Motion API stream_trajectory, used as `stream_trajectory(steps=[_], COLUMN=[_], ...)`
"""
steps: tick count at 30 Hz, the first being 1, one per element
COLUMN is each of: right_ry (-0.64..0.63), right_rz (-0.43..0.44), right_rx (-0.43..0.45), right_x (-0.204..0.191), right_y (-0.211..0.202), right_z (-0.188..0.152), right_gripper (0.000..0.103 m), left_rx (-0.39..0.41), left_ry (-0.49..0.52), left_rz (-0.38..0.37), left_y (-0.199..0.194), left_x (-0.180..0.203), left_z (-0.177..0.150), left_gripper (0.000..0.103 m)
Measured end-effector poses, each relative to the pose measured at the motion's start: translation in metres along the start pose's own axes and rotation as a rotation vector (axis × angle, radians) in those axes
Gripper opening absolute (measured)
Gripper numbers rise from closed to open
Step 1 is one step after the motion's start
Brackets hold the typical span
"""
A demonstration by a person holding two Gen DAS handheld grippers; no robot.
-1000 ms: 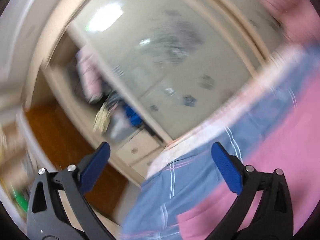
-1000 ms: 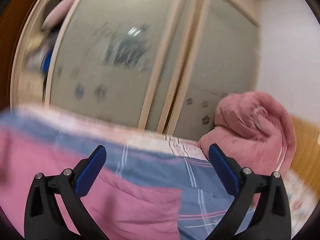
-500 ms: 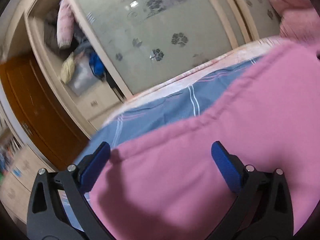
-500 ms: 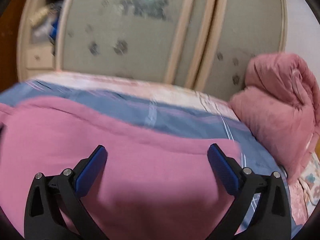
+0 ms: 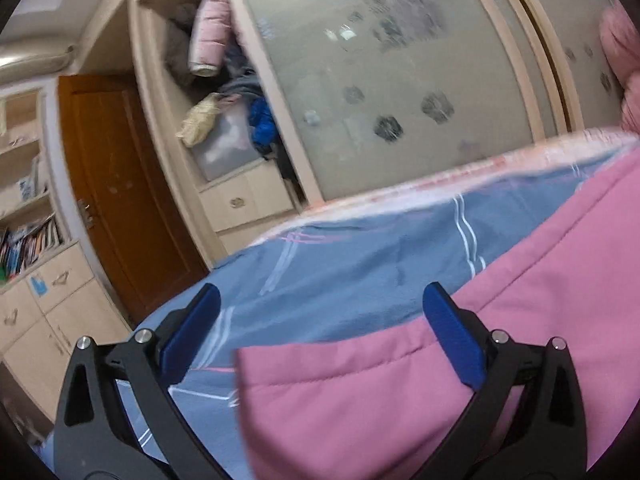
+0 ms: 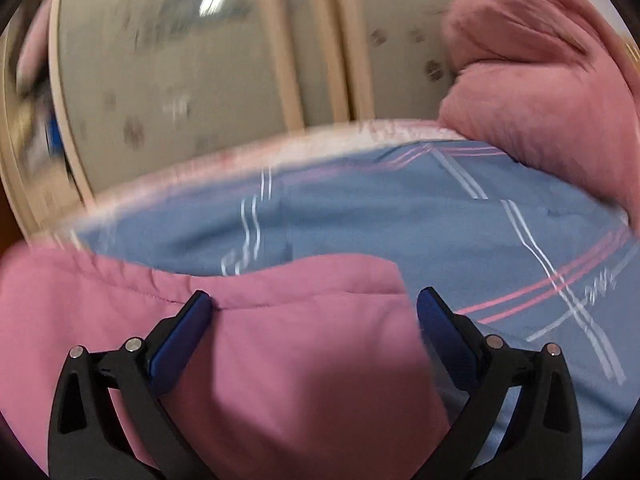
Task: Fold large clothes
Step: 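Lower the folded bundle onto the bed and open both tools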
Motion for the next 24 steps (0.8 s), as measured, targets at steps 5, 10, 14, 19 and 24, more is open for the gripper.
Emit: stream_trajectory(steps=[5,10,14,19,24], right_ry=[0.308,0.225,0.276,0.216,0.074], right_rz=[0.124,0.181,0.074,0.074,0.128], right_rx=[0.158,0.119,0.038,-0.175,-0.168], right_x=[0.073,0.121,0.135,0.116,0.075], right_y=[-0.094,-0.211,-0.259,-0.306,-0.366], right_z=[0.018,-0.066,-0.071,-0.121,-0.169], right_gripper=[0.102,0.102,0.102,0.102,0.102], left_rx=[0.046,0.079,0.068,0.048,-0.035], left_ry=[-0.160,-0.187,-0.184,-0.267,-0.317], left_rz=[0.032,-0.043,-0.208,-0.234,-0.341], left_y=[-0.091,-0.215,-0.263,-0.319,-0.379], left_x=[-0.078,-0.102,-0.099,-0.113,-0.086], left_z=[-0.015,-0.093,-0.122,-0.118,-0.130], left_gripper=[0.101,0.101,0.101,0.101,0.101])
Point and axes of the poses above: each gripper's, at about its wrist camera, not at the fingertips, and y roughly the way its jaws point, x to its right, z to its top, the point moved 6 cm from there along y, roughly the way its jaws point, and after that the axes turned 15 degrees about y, right-handed, at the moved point
